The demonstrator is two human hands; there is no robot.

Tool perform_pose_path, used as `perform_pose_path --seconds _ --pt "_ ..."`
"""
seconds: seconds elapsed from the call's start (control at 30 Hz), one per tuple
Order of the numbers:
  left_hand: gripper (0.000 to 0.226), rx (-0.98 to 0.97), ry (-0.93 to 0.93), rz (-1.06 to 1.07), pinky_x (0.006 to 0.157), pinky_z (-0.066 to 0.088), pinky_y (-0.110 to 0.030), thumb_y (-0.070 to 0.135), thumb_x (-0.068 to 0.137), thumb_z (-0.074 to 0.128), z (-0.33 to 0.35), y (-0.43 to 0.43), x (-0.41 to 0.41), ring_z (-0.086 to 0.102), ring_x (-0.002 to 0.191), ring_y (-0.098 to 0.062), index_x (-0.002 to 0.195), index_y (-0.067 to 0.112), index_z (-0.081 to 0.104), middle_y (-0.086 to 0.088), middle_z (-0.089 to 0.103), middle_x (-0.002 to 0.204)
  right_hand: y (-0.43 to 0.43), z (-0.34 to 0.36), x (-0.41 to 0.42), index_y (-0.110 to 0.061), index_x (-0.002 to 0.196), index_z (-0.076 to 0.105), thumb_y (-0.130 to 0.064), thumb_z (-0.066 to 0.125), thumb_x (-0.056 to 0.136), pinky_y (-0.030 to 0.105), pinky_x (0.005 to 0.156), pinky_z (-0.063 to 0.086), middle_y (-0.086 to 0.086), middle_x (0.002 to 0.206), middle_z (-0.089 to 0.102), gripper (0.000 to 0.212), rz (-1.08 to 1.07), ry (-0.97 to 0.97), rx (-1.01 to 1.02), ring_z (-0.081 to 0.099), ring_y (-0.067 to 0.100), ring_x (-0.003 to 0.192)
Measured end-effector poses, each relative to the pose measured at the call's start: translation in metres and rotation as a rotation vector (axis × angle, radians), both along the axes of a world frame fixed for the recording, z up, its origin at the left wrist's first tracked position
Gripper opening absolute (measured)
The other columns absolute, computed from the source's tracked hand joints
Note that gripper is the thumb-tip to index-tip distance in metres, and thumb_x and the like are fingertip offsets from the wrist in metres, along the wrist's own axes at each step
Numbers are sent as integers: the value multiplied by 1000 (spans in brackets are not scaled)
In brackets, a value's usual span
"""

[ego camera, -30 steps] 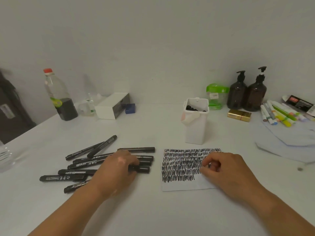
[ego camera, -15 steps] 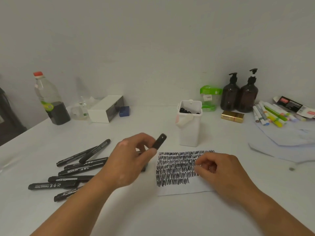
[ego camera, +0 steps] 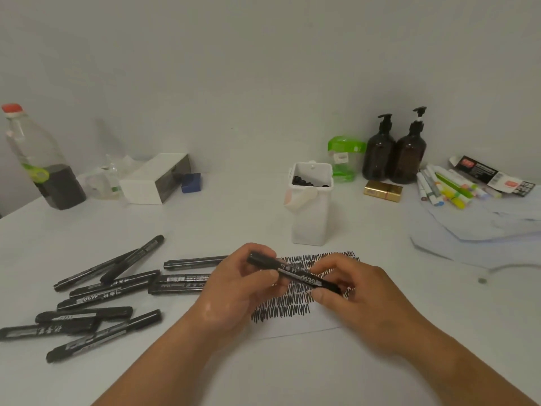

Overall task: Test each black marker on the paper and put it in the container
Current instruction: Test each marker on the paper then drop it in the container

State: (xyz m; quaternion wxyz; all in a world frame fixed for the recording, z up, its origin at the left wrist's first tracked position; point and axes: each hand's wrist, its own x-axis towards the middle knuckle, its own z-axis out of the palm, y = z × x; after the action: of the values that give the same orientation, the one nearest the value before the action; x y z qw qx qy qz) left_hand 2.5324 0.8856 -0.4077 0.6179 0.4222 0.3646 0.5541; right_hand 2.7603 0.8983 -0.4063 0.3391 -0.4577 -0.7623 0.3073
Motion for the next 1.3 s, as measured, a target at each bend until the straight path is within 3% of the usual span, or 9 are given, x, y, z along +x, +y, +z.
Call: perform_pose_path --seconds 0.1,0.2,0.3,0.4,0.53,0.6,0.8,1.1,1.3 --pt "24 30 96 -2 78 57 -38 -2 73 70 -4 -2 -7 68 83 -32 94 9 65 -22 68 97 0 -1 1 -44 99 70 -27 82 84 24 78 53 -17 88 75 27 -25 76 -49 68 10 82" --pt "26 167 550 50 84 57 -34 14 73 77 -5 -7 -11 72 91 -20 94 26 68 -1 75 100 0 3 2 -43 97 74 -21 84 84 32 82 57 -14 93 76 27 -39 127 -55 70 15 87" --pt "25 401 970 135 78 46 -5 21 84 74 -6 -14 -7 67 91 5 103 36 68 24 71 95 -3 7 0 -37 93 76 -11 84 83 25 75 56 -6 89 77 30 -17 217 -90 71 16 82" --pt "21 557 1128 79 70 39 -6 35 93 59 -3 -19 2 58 83 4 114 33 64 24 64 87 -7 9 -8 -27 92 77 -11 83 78 17 62 49 -3 78 74 22 46 361 -176 66 10 66" --pt "24 643 1135 1 70 40 -16 39 100 47 1 -23 12 54 78 4 115 28 62 19 63 87 -12 4 -20 -22 91 74 -30 80 73 27 46 36 1 58 56 21 117 484 -314 45 15 50" --pt "20 668 1136 -9 68 40 -16 44 103 42 1 -26 16 54 76 6 108 32 57 14 65 92 -15 3 -26 -22 90 72 -36 78 71 27 43 35 2 57 59 24 130 503 -347 45 16 49" --pt "40 609 1177 -26 72 48 -38 50 103 33 -2 -27 19 63 78 -19 100 18 57 4 70 90 -17 3 -30 -19 78 68 -42 78 72 26 43 39 8 63 67 26 97 523 -367 53 14 51" --pt "38 536 1155 -89 75 49 -43 49 103 35 4 -30 21 64 78 -27 103 19 59 0 73 93 -19 10 -28 -18 75 68 -38 77 73 24 45 44 6 62 67 22 152 549 -384 55 14 51" --pt "38 580 1153 -42 65 46 -36 56 99 37 2 -29 19 49 61 -15 103 26 60 8 65 77 -18 10 -24 -16 76 68 -37 78 73 25 47 43 6 60 64 23 159 521 -361 54 16 53"
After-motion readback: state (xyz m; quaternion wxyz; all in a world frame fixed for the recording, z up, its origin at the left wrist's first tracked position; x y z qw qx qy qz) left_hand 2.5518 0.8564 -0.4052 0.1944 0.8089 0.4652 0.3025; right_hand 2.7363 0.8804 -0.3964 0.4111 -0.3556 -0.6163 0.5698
